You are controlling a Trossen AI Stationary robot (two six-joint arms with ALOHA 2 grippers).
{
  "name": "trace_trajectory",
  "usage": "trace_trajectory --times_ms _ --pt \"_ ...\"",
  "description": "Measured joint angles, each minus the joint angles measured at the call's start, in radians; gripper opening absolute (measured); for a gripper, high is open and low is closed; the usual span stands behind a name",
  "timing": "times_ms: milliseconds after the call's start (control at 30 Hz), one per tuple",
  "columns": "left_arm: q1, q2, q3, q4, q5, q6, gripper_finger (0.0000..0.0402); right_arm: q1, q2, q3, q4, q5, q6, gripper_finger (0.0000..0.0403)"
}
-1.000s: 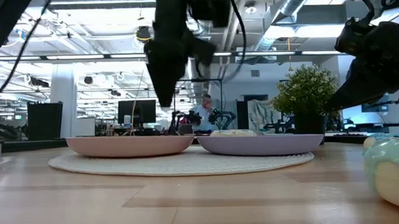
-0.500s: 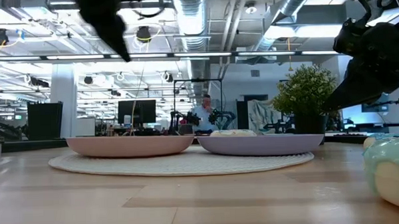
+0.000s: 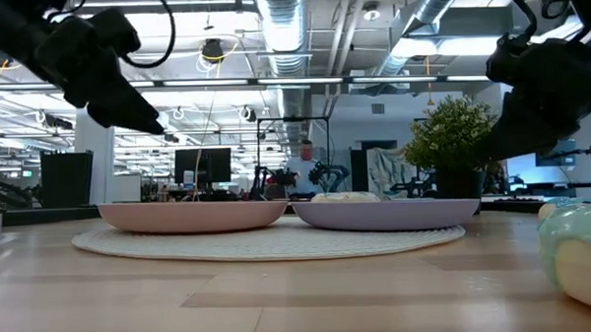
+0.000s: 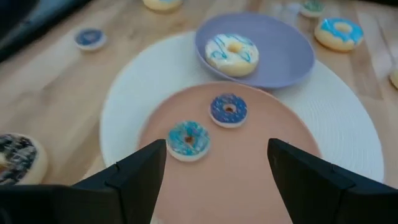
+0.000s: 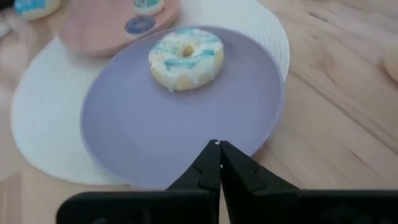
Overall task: Pick & Place donuts
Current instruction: Put the top big blue donut on the violet plate
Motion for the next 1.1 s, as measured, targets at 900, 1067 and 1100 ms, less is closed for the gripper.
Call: trace_trajectory --times_ms 900,1067,1100 --pt "0.000 -0.127 -0.012 -0.052 -0.062 0.107 0.0274 -0.670 0.400 0.896 -0.616 -0.364 -0.296 0.0204" --pt "0.000 -0.127 -0.012 -0.066 -0.062 0.093 0.0274 -0.686 0.524 0.949 -0.694 -0.359 -0.296 0.0243" --pt "0.000 -0.127 -0.012 -0.066 -0.062 0.094 0.0274 -0.686 0.548 0.960 -0.714 -0.359 -0.289 0.0247"
